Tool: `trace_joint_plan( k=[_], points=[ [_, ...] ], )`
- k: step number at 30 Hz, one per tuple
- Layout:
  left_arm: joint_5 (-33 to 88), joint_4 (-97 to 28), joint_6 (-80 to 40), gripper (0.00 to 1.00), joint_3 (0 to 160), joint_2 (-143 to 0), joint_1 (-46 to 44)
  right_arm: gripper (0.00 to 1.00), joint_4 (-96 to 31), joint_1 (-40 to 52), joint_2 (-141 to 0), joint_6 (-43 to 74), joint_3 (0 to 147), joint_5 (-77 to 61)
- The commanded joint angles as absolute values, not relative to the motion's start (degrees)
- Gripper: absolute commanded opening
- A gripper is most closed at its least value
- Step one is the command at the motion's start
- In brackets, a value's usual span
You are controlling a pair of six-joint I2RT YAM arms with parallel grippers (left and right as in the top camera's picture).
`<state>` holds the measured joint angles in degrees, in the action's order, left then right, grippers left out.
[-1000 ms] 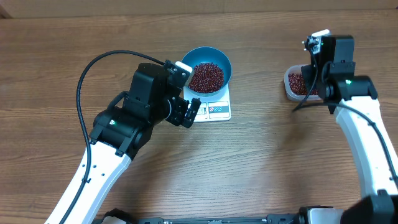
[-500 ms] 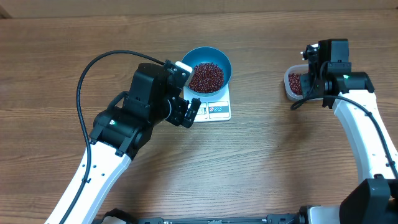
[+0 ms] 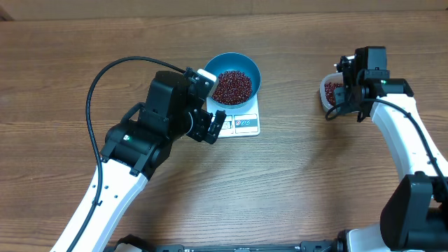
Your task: Scoop item into bowl and weigh 150g on scale
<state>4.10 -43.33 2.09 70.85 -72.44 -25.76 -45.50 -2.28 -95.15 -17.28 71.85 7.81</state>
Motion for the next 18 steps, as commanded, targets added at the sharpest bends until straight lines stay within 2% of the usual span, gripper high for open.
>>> trace_joint_plan(
  k=[1,8,18],
  points=[
    [4.49,-43.29,3.01,1.0,70.48,-72.75,-25.52,0.04,-45.39,-2.44,-95.29,-16.64,71.57,-0.4],
    [4.49,-43.29,3.01,1.0,70.48,-72.75,-25.52,0.04,-45.98,-4.16,-95.29,-16.47,71.57,-9.91],
    [4.49,-43.29,3.01,1.0,70.48,-72.75,-25.52,0.04,-47.33,-12.99,-95.29,-16.49,71.57,-22.96]
  ],
)
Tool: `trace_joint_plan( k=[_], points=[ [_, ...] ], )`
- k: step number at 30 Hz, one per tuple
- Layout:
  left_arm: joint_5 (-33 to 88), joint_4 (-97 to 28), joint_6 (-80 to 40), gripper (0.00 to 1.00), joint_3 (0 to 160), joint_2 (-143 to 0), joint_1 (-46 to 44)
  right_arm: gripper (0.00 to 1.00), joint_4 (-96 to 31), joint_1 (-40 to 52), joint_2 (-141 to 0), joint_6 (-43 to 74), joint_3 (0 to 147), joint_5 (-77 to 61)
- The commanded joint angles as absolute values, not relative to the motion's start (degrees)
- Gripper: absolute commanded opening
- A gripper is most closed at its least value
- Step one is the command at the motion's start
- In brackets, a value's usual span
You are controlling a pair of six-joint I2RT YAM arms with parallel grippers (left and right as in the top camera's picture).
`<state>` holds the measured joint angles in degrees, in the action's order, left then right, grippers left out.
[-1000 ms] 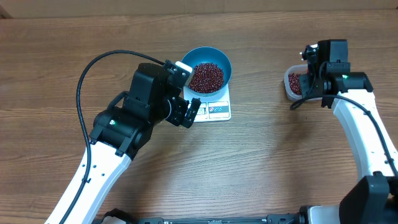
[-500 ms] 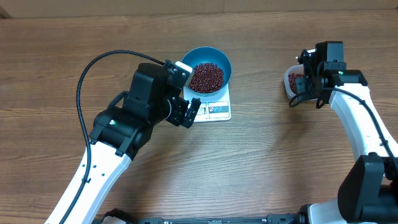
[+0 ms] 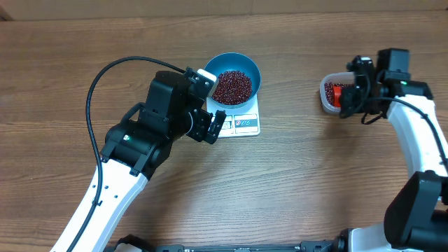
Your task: Scoop item into bowl and weigh 150g on scale
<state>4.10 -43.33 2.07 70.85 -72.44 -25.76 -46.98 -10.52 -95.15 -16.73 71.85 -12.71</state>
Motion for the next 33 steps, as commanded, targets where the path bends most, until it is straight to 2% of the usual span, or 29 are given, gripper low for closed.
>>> trace_joint_plan(
  k=[1,9,24,33],
  points=[
    [4.49,-43.29,3.01,1.0,70.48,-72.75,-25.52,0.04,-47.46,-14.15,-95.29,-16.49,71.57,-25.3],
    [4.49,-43.29,3.01,1.0,70.48,-72.75,-25.52,0.03,-51.2,-20.82,-97.62,-16.49,71.57,-32.75],
    [4.49,-43.29,3.01,1.0,70.48,-72.75,-25.52,0.04,-50.26,-23.44,-101.82,-16.45,71.57,-36.38],
    [4.49,-43.29,3.01,1.0,70.48,-72.75,-25.52,0.04,-49.67,-29.04,-101.82,-16.47,71.57,-43.0]
  ],
)
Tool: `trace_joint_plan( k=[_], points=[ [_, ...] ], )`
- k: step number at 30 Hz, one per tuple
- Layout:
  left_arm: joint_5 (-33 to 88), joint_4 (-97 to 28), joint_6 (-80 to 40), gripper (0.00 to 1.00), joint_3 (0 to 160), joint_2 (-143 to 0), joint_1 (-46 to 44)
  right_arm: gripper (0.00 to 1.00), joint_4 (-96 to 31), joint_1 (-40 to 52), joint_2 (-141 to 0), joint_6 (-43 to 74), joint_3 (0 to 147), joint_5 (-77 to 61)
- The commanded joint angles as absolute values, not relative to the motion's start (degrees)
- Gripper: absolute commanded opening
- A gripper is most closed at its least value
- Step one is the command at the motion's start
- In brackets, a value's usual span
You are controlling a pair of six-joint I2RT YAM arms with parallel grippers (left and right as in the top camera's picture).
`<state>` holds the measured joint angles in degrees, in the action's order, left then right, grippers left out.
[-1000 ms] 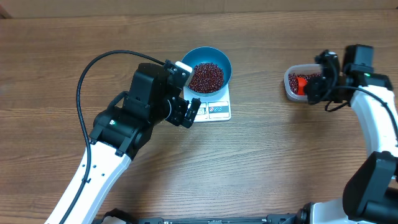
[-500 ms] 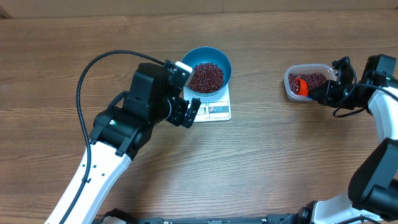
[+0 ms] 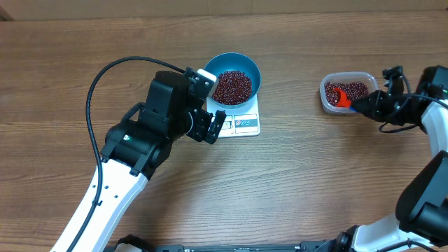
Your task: Scoop item into bowl and weigh 150g on scale
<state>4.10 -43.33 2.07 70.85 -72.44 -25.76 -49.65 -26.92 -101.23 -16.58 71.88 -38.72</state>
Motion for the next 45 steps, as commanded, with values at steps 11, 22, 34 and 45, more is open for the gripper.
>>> trace_joint_plan(
  k=[11,22,34,45],
  points=[
    [4.49,-43.29,3.01,1.0,70.48,-72.75,-25.52,0.04,-51.33,-35.53,-101.84,-16.75,71.57,-50.52],
    [4.49,-43.29,3.01,1.0,70.48,-72.75,-25.52,0.04,-51.35,-37.26,-101.82,-16.93,71.57,-60.69],
    [4.49,-43.29,3.01,1.0,70.48,-72.75,-25.52,0.03,-51.11,-37.26,-101.82,-16.93,71.64,-72.14],
    [4.47,-43.29,3.01,1.0,70.48,-72.75,-25.52,0.04,-50.54,-35.05,-101.78,-16.95,71.66,-82.67]
  ],
)
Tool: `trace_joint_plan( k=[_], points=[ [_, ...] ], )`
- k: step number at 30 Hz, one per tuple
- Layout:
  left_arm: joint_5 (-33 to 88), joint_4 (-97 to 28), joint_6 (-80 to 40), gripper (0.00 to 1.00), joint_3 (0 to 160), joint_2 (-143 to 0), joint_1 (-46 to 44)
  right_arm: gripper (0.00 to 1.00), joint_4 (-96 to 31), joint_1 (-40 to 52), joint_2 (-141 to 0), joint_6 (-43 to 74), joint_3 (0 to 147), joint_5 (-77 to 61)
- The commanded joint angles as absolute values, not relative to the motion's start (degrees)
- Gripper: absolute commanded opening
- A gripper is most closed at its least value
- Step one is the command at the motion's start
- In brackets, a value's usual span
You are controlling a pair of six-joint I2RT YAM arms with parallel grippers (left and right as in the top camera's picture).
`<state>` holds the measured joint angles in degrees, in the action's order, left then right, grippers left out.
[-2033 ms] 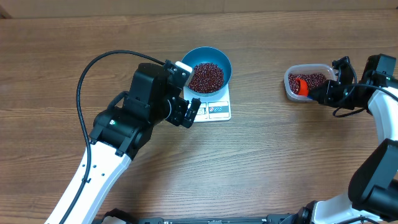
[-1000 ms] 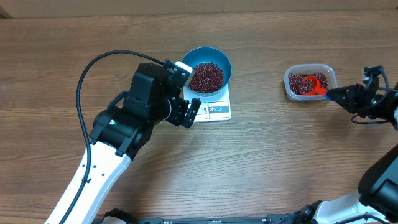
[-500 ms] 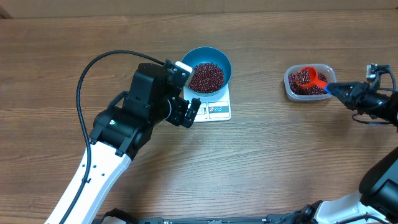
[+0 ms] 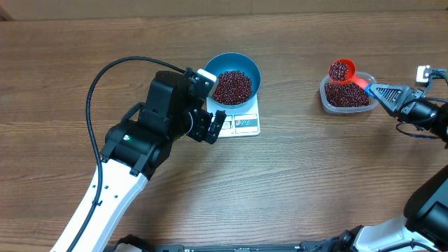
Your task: Scoop item into bowl and weigh 150g on scale
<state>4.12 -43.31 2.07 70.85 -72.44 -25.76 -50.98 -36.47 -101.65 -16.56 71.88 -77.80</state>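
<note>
A blue bowl (image 4: 246, 66) heaped with dark red beans (image 4: 232, 86) stands on a small white scale (image 4: 241, 124). At the right, a clear tub (image 4: 344, 97) holds more beans. My right gripper (image 4: 383, 92) is shut on the handle of a red scoop (image 4: 342, 70), which is full of beans and sits over the tub's far left edge. My left gripper (image 4: 215, 127) rests beside the scale's left front, its fingers slightly apart and holding nothing.
The wooden table (image 4: 294, 182) stretches all round. A black cable (image 4: 112, 73) loops from the left arm over the table's left part. The left arm's body lies along the left front.
The right gripper has drawn back to the right. The red scoop was low inside the tub among the beans; now it is lifted, filled with beans, at the tub's far left edge.
The right gripper was first over the tub, hiding most of it. It then stood further right with the scoop in the tub, later further still with the scoop dipped in the beans. Now the scoop is raised and full. The left arm, bowl and scale stayed put.
</note>
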Motion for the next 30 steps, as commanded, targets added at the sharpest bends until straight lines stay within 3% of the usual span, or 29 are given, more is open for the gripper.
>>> trace_joint_plan(
  k=[1,11,21,30],
  points=[
    [4.49,-43.29,3.01,1.0,70.48,-72.75,-25.52,0.04,-49.76,-33.61,-101.75,-16.91,71.66,-82.7],
    [4.49,-43.29,3.01,1.0,70.48,-72.75,-25.52,0.04,-40.95,-22.11,-101.75,-14.26,71.75,-82.78],
    [4.49,-43.29,3.01,1.0,70.48,-72.75,-25.52,0.04,-21.08,-10.81,-101.75,1.93,71.75,-77.58],
    [4.49,-43.29,3.01,1.0,70.48,-72.75,-25.52,0.04,-10.92,-2.44,-101.75,0.67,71.75,-66.92]
  ],
)
